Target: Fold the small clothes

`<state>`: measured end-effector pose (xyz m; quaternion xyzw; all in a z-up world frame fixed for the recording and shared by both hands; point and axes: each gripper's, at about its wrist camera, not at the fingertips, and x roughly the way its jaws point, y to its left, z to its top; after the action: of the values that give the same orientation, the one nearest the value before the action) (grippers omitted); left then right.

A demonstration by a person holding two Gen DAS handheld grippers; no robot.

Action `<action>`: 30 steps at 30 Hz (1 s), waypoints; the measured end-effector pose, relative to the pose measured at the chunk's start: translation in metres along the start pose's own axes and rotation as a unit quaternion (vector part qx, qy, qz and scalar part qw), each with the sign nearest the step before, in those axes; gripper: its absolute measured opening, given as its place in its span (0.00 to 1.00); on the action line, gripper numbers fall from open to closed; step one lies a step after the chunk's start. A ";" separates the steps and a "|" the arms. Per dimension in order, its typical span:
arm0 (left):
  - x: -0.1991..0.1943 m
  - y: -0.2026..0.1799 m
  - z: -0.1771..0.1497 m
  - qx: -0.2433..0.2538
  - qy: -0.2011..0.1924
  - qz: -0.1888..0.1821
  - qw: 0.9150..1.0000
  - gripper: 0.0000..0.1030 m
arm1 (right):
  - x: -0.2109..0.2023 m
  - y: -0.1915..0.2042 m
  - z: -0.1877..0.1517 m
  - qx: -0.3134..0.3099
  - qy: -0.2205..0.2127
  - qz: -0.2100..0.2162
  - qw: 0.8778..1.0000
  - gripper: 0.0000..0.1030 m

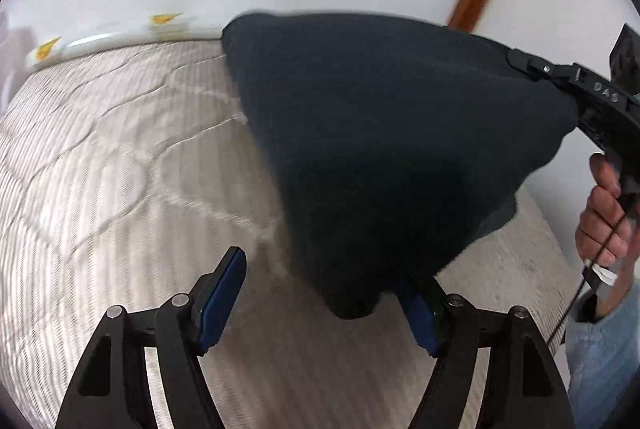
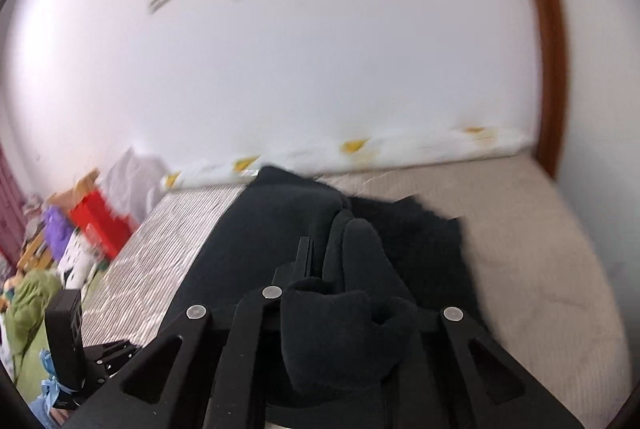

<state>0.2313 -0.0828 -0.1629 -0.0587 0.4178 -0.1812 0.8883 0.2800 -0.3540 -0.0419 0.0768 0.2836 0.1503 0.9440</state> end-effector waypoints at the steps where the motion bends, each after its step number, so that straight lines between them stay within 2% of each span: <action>1: 0.003 -0.008 0.002 0.009 0.001 0.003 1.000 0.70 | -0.005 -0.012 0.000 0.006 -0.006 -0.010 1.000 0.11; 4: 0.013 -0.026 0.006 0.025 0.003 0.001 1.000 0.70 | -0.005 -0.049 -0.013 0.025 0.006 -0.052 0.998 0.11; 9: 0.026 -0.042 0.012 0.043 0.001 0.018 0.999 0.66 | 0.017 -0.094 -0.052 0.074 0.066 -0.070 0.993 0.15; 12: 0.026 -0.044 0.013 0.042 0.000 0.024 0.999 0.60 | 0.021 -0.104 -0.069 0.104 0.090 -0.059 0.989 0.28; 14: 0.023 -0.042 0.011 0.041 0.000 0.025 0.999 0.50 | 0.017 -0.110 -0.078 0.127 0.084 -0.068 0.986 0.42; 15: 0.026 -0.042 0.012 0.038 0.000 0.024 0.999 0.47 | 0.016 -0.111 -0.082 0.130 0.084 -0.071 0.985 0.42; 16: 0.025 -0.039 0.012 0.032 -0.003 0.022 0.999 0.41 | 0.015 -0.111 -0.086 0.130 0.089 -0.070 0.985 0.42; 19: 0.017 -0.031 0.005 0.007 -0.007 0.010 1.000 0.34 | 0.018 -0.108 -0.093 0.128 0.112 -0.057 0.984 0.23; 20: 0.013 -0.027 0.005 -0.002 -0.010 0.010 1.000 0.32 | 0.016 -0.105 -0.092 0.124 0.109 -0.056 0.985 0.21; 25: -0.014 -0.007 -0.012 -0.014 -0.018 0.022 0.999 0.31 | 0.007 -0.075 -0.092 0.093 0.106 -0.044 0.989 0.18; 30: -0.058 0.026 -0.048 -0.029 -0.020 0.042 0.998 0.31 | 0.002 -0.032 -0.107 0.077 0.121 0.000 0.990 0.18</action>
<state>0.1677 -0.0349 -0.1588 -0.0709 0.4075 -0.1304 0.9011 0.2288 -0.3768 -0.1388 0.1308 0.4064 0.1359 0.8940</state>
